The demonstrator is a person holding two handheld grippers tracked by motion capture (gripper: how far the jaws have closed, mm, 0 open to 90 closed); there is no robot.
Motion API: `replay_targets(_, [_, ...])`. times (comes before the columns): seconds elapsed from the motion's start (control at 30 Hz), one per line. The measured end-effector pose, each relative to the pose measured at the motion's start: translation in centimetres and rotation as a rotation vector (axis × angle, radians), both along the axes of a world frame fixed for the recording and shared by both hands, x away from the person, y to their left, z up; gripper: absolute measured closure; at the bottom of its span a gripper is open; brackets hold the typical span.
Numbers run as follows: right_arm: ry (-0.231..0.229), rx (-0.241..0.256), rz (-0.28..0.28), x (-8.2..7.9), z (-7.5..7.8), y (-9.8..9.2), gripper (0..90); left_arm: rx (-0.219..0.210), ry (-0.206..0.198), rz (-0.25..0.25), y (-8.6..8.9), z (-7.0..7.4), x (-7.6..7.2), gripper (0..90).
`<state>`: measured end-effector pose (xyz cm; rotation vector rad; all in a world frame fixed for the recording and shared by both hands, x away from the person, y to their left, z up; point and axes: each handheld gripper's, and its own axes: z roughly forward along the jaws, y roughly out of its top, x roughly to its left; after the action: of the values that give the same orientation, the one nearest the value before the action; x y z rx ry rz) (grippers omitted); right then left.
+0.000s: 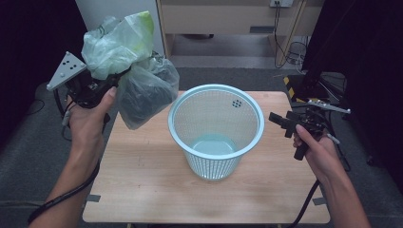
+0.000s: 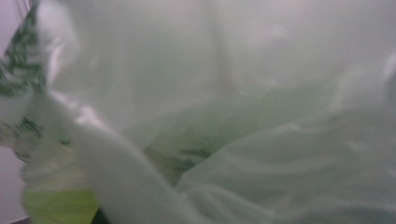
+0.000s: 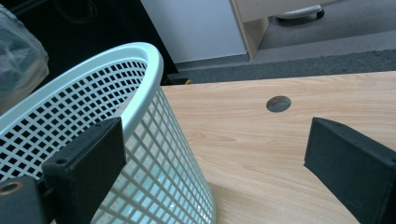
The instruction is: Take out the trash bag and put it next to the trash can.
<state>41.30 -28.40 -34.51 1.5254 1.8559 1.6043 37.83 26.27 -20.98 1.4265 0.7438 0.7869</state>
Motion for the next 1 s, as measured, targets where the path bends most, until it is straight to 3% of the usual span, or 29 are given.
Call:
replay_targets(0.4, [0.017, -0.013, -0.02, 0.0, -1.5, -0.8, 5.7, -0.046, 0.006, 0.054, 1.9, -1.3, 0.2, 88.2])
replay_targets(0.57, [0.017, -0.019, -0.032, -0.1, -2.2, -1.1, 6.1, -0.036, 0.031, 0.059, 2.4, -2.2, 0.4, 88.2])
replay_targets(1.0, [0.066, -0.032, -0.039, -0.2, -5.3, -1.2, 6.1, -0.011, 0.136, 0.074, 1.6, -8.2, 3.2, 88.0])
